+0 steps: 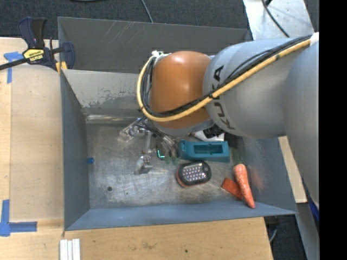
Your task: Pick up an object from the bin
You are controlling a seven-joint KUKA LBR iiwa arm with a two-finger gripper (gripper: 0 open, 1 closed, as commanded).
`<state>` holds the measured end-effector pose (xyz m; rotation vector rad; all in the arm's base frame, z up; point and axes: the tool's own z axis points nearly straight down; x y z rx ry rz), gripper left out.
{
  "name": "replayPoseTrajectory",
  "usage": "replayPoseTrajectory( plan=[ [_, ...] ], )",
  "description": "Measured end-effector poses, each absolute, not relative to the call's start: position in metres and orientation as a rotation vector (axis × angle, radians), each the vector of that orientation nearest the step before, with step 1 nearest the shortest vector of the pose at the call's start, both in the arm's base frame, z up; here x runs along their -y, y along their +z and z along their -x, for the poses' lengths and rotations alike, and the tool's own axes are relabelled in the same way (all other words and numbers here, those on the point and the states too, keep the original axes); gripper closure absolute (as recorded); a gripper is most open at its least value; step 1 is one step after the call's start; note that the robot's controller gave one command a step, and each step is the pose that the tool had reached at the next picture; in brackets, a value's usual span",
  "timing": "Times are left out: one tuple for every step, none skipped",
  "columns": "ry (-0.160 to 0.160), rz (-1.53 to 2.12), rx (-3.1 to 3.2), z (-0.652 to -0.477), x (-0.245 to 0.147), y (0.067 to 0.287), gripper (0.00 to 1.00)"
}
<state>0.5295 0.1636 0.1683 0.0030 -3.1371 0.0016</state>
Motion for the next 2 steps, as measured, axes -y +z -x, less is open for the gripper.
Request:
replayPoseTrajectory(
  plan=[
    [-0.002,0.0,3.144,-0.531,-0.163,0.172,0.0],
    [-0.003,0.045,3.148,-0.599,-0.13,0.142,0.0]
  ],
)
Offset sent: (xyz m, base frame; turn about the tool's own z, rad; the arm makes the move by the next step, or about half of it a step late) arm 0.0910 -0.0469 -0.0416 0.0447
